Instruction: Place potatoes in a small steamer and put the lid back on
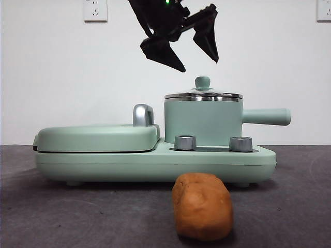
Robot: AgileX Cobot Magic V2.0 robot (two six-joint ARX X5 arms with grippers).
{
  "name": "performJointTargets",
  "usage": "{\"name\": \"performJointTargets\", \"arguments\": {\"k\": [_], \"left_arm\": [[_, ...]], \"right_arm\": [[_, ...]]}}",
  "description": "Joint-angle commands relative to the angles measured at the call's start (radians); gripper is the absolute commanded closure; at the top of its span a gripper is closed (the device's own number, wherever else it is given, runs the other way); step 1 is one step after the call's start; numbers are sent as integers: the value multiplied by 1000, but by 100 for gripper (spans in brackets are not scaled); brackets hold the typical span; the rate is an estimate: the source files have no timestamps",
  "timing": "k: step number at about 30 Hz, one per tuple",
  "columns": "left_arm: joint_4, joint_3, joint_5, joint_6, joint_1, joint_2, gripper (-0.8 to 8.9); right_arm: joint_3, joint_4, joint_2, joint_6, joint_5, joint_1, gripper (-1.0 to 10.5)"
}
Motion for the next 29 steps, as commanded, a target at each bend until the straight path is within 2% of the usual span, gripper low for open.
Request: {"name": "performJointTargets", "arguments": {"k": [1,16,19,23,26,29], "left_arm": [[20,32,0,11,-15,44,346],[66,32,0,15,-16,109,357],[71,32,0,14,-16,111,438],[78,32,0,14,-16,111,453],[70,32,0,14,-16,111,573],[71,32,0,14,-19,118,572]], "right_arm": [[18,4,3,-10,3,2,455],[18,4,3,-10,3,2,455],[18,4,3,-9,3,2,455],[18,3,3,-9,3,2,455],[18,3,3,-9,3,2,455],[18,3,3,-9,3,2,455]]}}
